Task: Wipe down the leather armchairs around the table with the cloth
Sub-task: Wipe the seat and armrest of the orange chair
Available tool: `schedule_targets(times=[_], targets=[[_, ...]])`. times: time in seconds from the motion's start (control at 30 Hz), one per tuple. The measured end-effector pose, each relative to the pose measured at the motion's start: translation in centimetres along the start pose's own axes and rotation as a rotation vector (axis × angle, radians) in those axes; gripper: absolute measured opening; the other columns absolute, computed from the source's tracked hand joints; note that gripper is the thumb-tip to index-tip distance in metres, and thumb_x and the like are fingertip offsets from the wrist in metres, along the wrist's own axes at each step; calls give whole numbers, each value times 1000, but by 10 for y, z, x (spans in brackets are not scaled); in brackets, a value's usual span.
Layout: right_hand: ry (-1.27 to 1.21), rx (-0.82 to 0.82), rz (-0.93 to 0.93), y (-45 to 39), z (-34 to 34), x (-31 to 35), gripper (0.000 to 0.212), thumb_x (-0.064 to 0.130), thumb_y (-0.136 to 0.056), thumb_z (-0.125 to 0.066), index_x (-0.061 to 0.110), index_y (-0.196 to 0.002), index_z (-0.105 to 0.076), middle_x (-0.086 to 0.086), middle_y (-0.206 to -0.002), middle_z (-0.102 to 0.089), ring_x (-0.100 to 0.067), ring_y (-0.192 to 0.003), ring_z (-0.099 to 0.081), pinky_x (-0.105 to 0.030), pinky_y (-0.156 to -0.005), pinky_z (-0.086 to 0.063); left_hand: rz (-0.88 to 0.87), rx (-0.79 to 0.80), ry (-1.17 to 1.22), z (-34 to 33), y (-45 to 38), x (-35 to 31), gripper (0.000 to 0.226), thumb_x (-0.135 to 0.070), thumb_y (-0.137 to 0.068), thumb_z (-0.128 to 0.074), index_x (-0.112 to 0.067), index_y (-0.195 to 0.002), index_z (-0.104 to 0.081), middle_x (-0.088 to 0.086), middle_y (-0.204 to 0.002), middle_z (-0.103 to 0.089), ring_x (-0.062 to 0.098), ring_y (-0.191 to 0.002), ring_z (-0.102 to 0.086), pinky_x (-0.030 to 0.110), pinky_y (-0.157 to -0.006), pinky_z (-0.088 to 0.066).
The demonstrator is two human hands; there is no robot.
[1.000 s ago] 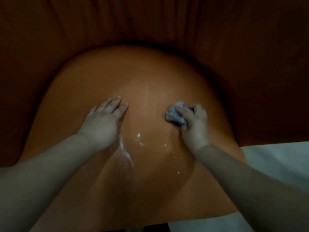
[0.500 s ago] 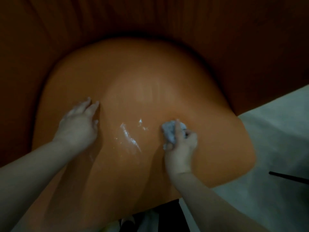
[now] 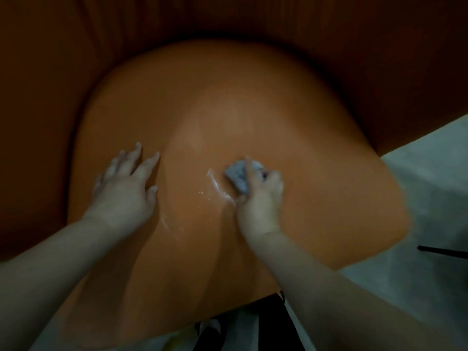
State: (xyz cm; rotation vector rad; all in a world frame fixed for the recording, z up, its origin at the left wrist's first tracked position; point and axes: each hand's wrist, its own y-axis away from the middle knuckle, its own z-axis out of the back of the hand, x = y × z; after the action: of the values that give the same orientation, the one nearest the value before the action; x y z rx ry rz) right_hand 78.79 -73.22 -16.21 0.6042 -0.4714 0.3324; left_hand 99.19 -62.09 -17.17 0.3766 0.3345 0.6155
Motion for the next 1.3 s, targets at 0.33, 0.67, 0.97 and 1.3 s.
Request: schedule_targets(times=[0.33,0.67,0.97,1.3], targets=[[-17,-427,-51,-58,7,-20,60,7,-85,-51,23,-142,-42,-18,-126,-38,-36,-115,-38,-41,-103,-32,8,-88,35,16,-4,28,57,-29,-96,-49,-34,-148,-28,-2,-161,-9,26,-145,-8,48,-115,-16],[-61,-331,228,-47,-20,3,65,6,-74,-45,18,-138,-47,-19,-119,-41,-35,-110,-40,-31,-98,-31,45,-76,136,8,19,39,57,-24,-97,-46,-30,-150,-25,-4,-160,-9,21,-145,-8,45,-116,-17],[101,61,534,4,-51,6,70,-2,-73,-50,29,-136,-50,-12,-121,-46,-33,-109,-42,-46,-94,-39,173,-82,226,-6,29,51,63,-28,-96,-50,-29,-151,-20,-5,-160,-8,23,-144,-8,43,-116,-17],[44,-103,452,-63,-58,61,67,-5,-74,-49,24,-135,-51,-9,-125,-44,-30,-114,-39,-40,-99,-35,239,-123,292,-16,41,58,67,-34,-92,-55,-26,-151,-23,-2,-159,-14,25,-143,-13,43,-116,-21]])
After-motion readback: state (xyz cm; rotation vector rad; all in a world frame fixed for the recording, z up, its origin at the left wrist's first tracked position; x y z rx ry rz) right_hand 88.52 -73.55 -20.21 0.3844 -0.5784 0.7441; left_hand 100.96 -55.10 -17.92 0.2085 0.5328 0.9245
